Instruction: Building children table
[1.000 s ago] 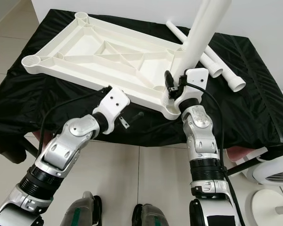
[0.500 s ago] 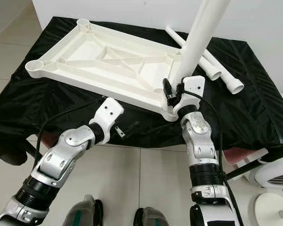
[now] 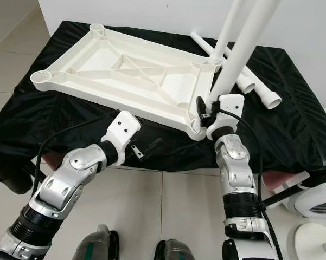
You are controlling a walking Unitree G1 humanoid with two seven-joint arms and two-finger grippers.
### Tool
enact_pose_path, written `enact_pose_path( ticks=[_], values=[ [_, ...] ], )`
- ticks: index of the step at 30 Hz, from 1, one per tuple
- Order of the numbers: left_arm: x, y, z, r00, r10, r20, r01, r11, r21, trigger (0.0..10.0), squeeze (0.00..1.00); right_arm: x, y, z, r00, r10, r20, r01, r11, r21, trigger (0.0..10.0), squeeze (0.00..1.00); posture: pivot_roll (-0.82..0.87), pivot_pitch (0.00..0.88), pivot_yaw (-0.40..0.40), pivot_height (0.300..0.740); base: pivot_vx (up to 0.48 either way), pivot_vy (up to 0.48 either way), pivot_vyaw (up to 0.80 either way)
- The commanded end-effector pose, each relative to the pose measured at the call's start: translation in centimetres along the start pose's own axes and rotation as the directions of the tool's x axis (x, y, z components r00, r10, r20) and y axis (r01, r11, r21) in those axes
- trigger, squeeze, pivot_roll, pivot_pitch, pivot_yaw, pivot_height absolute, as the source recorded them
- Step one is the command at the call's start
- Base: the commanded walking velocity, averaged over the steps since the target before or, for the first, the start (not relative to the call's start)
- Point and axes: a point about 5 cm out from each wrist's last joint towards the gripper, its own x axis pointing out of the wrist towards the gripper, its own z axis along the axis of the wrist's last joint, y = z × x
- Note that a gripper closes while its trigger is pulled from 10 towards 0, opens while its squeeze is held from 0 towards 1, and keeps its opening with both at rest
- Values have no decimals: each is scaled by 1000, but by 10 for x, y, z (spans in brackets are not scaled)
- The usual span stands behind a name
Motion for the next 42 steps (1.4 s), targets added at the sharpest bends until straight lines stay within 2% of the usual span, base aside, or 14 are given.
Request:
enact_pose_path(
  ticks=[1, 8, 14, 22, 35, 42],
  values=[
    [-1, -9, 1, 993, -122, 0, 122, 993, -3, 10000, 0, 3, -6, 2, 1000, -15, 9, 15, 1000, 6, 10000, 0, 77, 39, -59, 740, 0, 0, 0],
    [-3, -10, 3, 993, -119, 3, 119, 993, -2, 10000, 0, 7, -3, 0, 1000, 10, -2, -10, 1000, 11, 10000, 0, 87, 44, -64, 740, 0, 0, 0],
    [-8, -10, 7, 993, -118, 14, 118, 993, -10, 10000, 0, 12, 11, -3, 996, 88, -9, -87, 995, 41, 10000, 0, 100, 49, -77, 740, 0, 0, 0],
    [-9, -14, 6, 992, -126, 9, 127, 992, -12, 10000, 0, 15, 14, -8, 993, 115, -37, -112, 992, 59, 10000, 0, 103, 53, -87, 740, 0, 0, 0],
    [-10, -15, 9, 991, -135, 15, 135, 991, -11, 10000, 0, 9, -9, -25, 990, 80, -112, -70, 993, 93, 10000, 0, 92, 62, -82, 740, 0, 0, 0],
    [-11, -16, 10, 990, -137, 15, 137, 990, -15, 10000, 0, 6, -11, -30, 985, 128, -116, -115, 987, 114, 10000, 0, 94, 69, -83, 740, 0, 0, 0]
  ],
)
